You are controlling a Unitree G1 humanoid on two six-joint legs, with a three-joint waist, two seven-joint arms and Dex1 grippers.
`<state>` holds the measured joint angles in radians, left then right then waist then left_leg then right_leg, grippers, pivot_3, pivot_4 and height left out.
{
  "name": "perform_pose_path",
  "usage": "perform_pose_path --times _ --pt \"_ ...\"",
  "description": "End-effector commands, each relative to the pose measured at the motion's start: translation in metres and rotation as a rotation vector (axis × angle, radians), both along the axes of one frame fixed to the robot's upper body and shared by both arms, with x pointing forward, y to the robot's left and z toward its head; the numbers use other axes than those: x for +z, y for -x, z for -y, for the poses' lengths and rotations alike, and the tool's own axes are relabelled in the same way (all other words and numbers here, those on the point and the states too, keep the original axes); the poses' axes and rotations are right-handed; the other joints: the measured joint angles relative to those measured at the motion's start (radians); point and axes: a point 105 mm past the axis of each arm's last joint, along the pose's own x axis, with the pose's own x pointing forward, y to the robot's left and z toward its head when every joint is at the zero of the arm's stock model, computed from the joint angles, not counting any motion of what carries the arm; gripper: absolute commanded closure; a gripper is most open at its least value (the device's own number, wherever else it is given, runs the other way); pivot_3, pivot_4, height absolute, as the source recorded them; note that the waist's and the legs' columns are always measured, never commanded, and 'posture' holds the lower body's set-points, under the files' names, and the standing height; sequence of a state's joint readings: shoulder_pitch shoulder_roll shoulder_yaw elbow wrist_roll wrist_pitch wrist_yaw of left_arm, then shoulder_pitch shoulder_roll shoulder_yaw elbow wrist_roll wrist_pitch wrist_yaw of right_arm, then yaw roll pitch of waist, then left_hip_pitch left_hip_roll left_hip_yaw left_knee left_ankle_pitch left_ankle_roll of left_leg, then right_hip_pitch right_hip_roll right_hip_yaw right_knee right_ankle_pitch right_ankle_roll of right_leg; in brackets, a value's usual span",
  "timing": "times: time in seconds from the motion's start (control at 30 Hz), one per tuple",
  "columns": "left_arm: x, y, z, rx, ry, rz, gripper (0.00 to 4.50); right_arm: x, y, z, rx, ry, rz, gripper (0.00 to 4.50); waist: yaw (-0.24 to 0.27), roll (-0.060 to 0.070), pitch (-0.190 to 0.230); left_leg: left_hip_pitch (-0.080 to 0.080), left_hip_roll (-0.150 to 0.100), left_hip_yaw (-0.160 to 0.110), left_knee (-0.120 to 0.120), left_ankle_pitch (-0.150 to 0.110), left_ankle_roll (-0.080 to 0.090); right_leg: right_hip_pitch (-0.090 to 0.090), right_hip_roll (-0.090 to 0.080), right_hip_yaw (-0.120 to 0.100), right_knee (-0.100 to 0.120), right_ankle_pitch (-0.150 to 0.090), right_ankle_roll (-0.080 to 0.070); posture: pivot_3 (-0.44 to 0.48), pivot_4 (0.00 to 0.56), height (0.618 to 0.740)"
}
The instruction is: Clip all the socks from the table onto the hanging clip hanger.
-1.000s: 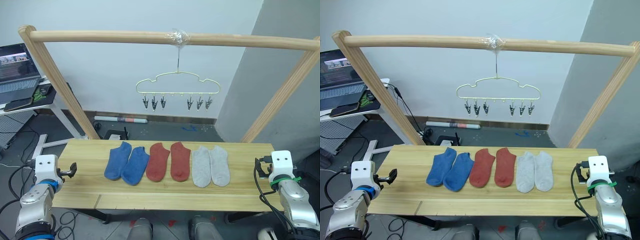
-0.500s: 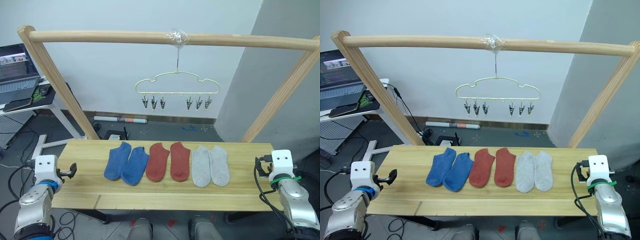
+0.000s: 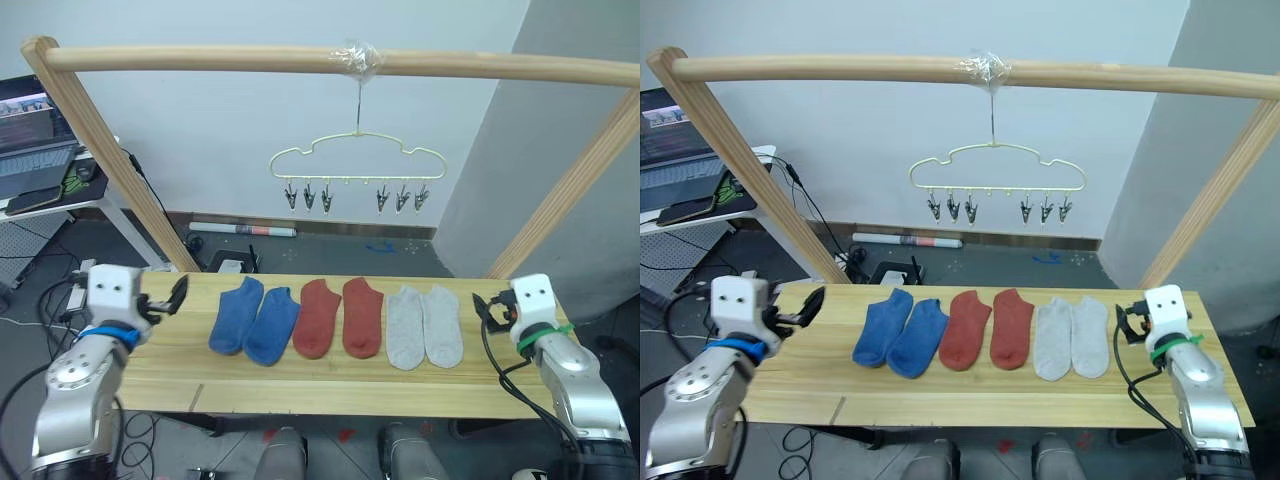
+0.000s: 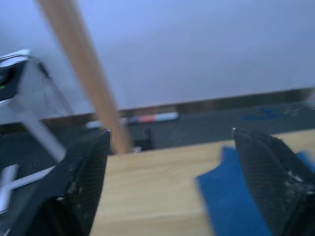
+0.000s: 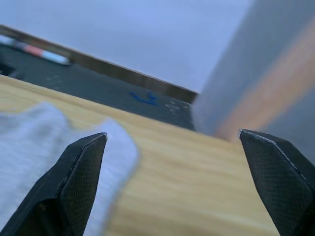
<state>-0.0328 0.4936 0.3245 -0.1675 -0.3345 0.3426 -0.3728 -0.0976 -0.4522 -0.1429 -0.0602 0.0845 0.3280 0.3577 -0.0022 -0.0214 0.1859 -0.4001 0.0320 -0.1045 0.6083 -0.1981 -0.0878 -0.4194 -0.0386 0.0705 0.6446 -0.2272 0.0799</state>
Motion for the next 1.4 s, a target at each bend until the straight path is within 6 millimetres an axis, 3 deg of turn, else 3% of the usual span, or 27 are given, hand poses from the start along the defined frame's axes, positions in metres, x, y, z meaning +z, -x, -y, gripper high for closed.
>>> perform_pose_path --times 0.03,0.07,0.2,0.33,0.53,0.67,0.93,1.4 --pt "0.025 -0.01 0.025 -0.058 0.0 0.062 1.82 0.026 -0.004 -0.015 0.093 0.01 0.064 0.0 -0.001 0.0 0.004 0.0 0.0 -0.001 0.0 0.0 0.0 0.0 0.001 0.0 0.0 0.0 0.0 0.068 0.209 0.74" --pt "0.029 -0.016 0.035 -0.081 0.004 0.072 2.11 0.031 -0.005 -0.021 0.127 0.009 0.074 0.0 -0.001 -0.001 0.005 -0.001 0.0 -0.001 -0.001 0.0 0.0 0.0 0.001 0.0 0.0 0.0 -0.001 0.061 0.213 0.74" --pt "0.036 -0.027 0.058 -0.124 0.007 0.092 2.11 0.041 -0.007 -0.038 0.206 0.002 0.092 0.0 -0.005 -0.003 0.014 -0.002 0.0 -0.001 -0.001 0.0 0.0 0.0 0.001 0.0 -0.001 -0.002 0.0 0.043 0.219 0.74" --pt "0.041 -0.05 0.091 -0.149 0.06 0.132 2.11 0.065 -0.007 -0.084 0.425 -0.07 0.151 0.0 -0.012 -0.005 0.029 -0.001 -0.001 -0.001 0.0 0.0 0.0 0.0 0.001 0.0 0.0 -0.001 0.001 0.015 0.229 0.74" --pt "0.042 -0.063 0.104 -0.122 0.106 0.163 2.11 0.083 -0.003 -0.113 0.552 -0.12 0.167 0.0 -0.031 -0.006 0.035 -0.002 -0.001 -0.002 0.0 0.0 0.0 0.0 0.001 0.0 -0.001 -0.001 0.002 -0.013 0.232 0.74" --pt "0.04 -0.083 0.118 -0.032 0.139 0.208 2.11 0.098 0.001 -0.138 0.669 -0.145 0.186 0.0 -0.031 -0.007 0.041 -0.002 -0.001 -0.002 0.0 0.0 0.0 0.0 0.001 0.0 0.0 0.001 0.005 -0.024 0.232 0.74" --pt "0.038 -0.096 0.136 -0.037 0.174 0.232 2.11 0.11 0.006 -0.146 0.714 -0.143 0.189 0.0 -0.033 -0.01 0.045 -0.003 -0.001 -0.002 0.0 0.0 0.0 0.0 0.001 0.0 -0.001 0.001 0.005 -0.046 0.233 0.74" --pt "0.061 -0.112 0.133 0.03 0.149 0.335 2.11 0.119 0.004 -0.139 0.701 -0.135 0.199 0.0 -0.047 -0.01 0.046 -0.003 -0.001 -0.002 0.0 0.0 0.0 -0.001 0.001 0.0 -0.001 0.002 0.007 -0.069 0.219 0.74"
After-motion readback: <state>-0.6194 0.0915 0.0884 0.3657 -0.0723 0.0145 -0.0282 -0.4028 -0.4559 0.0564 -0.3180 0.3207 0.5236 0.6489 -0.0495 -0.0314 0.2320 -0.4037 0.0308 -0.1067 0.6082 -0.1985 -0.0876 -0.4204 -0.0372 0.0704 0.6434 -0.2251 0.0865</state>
